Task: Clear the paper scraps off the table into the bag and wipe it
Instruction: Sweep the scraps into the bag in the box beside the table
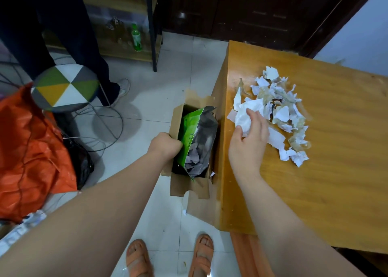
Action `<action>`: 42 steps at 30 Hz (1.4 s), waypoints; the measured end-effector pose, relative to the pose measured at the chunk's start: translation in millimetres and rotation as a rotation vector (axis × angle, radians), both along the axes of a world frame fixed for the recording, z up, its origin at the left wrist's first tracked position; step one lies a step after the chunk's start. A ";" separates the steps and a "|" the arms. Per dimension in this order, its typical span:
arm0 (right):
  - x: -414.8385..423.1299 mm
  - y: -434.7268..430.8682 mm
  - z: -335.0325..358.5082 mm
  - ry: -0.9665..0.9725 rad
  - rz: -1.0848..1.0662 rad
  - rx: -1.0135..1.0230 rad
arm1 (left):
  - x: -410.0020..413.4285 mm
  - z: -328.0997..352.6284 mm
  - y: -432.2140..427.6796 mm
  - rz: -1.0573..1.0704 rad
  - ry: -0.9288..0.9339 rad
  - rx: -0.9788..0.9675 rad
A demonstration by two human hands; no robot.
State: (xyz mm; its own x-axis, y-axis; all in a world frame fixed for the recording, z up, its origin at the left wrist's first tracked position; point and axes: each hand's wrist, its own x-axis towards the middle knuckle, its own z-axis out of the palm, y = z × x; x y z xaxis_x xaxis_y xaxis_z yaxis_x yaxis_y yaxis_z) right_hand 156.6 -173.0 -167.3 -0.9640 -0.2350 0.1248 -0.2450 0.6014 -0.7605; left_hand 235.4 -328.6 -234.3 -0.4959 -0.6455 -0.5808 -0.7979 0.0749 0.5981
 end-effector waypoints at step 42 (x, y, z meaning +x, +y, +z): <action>53.3 -27.0 -6.5 0.143 1.282 1.849 | 13.6 -18.9 -3.6 0.079 0.008 0.292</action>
State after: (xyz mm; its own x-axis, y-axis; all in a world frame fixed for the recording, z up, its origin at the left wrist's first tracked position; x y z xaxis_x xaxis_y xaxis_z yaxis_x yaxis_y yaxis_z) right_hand 209.8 -200.0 -173.8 -0.2641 -0.4317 -0.8625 -0.9444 -0.0658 0.3222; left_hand 249.0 -332.2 -253.2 -0.4559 -0.4888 -0.7438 -0.7895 -0.1637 0.5915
